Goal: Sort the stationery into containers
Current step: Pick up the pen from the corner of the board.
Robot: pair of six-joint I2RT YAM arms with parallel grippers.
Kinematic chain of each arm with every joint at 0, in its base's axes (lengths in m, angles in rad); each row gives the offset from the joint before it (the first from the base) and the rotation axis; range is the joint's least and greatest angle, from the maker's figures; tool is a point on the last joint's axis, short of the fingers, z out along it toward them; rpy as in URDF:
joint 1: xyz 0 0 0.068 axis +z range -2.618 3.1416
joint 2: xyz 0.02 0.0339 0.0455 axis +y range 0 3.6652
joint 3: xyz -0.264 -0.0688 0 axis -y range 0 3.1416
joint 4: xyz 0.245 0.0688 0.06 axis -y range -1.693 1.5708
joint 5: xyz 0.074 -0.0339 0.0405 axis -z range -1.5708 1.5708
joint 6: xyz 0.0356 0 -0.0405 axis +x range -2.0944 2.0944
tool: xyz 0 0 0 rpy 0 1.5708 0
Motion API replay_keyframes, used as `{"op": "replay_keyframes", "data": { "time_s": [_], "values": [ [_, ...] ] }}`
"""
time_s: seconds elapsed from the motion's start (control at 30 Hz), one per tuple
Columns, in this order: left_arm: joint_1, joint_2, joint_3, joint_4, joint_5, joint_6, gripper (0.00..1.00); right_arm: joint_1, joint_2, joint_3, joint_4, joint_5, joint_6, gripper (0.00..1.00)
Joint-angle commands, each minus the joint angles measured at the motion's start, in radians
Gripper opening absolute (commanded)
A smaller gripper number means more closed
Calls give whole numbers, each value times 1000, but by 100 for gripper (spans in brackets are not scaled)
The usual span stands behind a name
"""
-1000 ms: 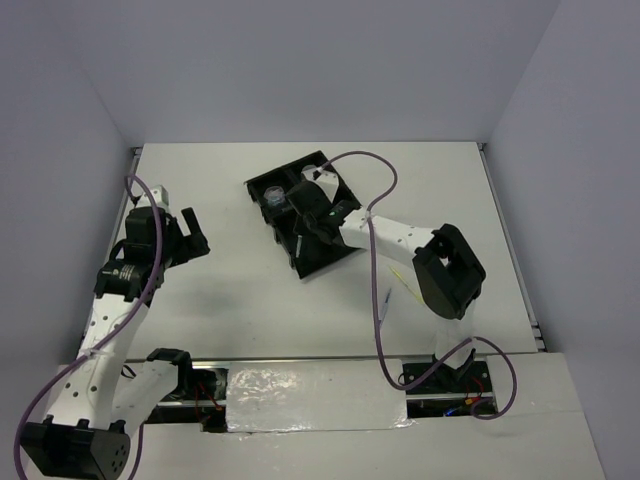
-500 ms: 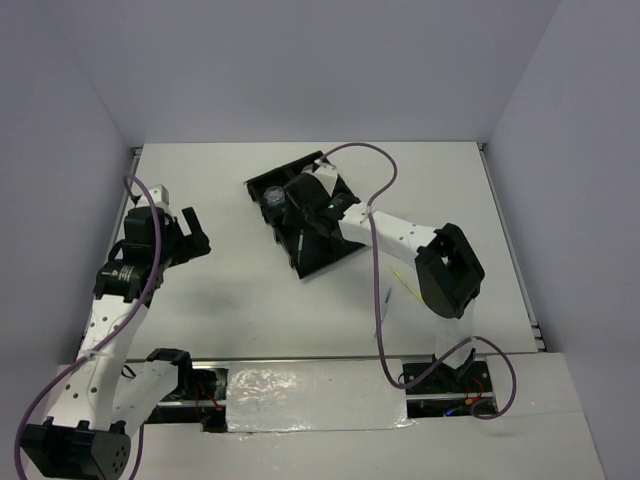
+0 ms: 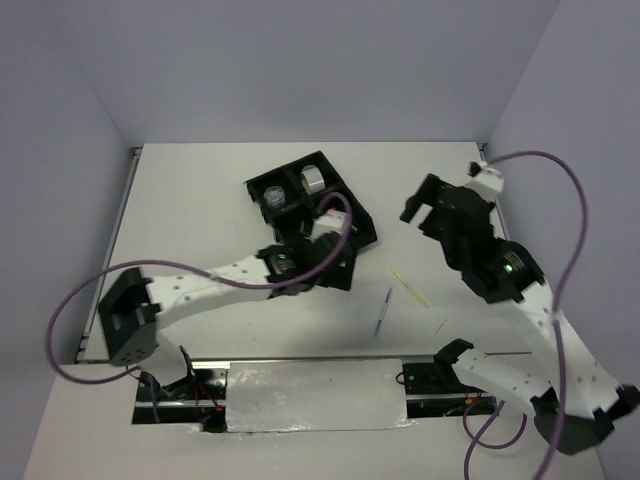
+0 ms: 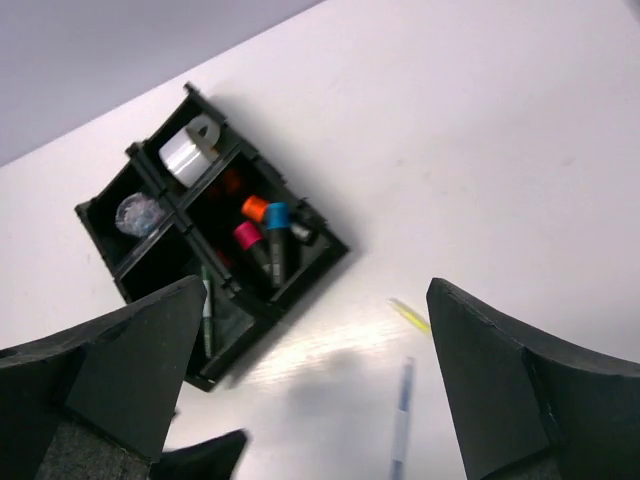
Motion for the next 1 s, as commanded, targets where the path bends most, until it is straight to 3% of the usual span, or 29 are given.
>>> {"op": "replay_keyframes", "data": {
  "time_s": [0.0,0.27,0.6,0.77,0.97],
  "values": [
    [-124,212,129,23,-108,-88,99,-49,-137,-14,-239,67,-83,100],
    [-185,499,335,31,-64,-112,92,-60,-296,-63,-304,-57,-136,100],
    [-207,639,442,24,-3,-125,83,-59,-364,-124,-318,-125,-171,100],
    [-228,709,505,-61,-6,-137,80,-57,-401,-113,-335,-106,-168,100],
    [-250,706,441,-57,2,-158,60,-60,-428,-69,-375,-93,-160,100]
  ]
}}
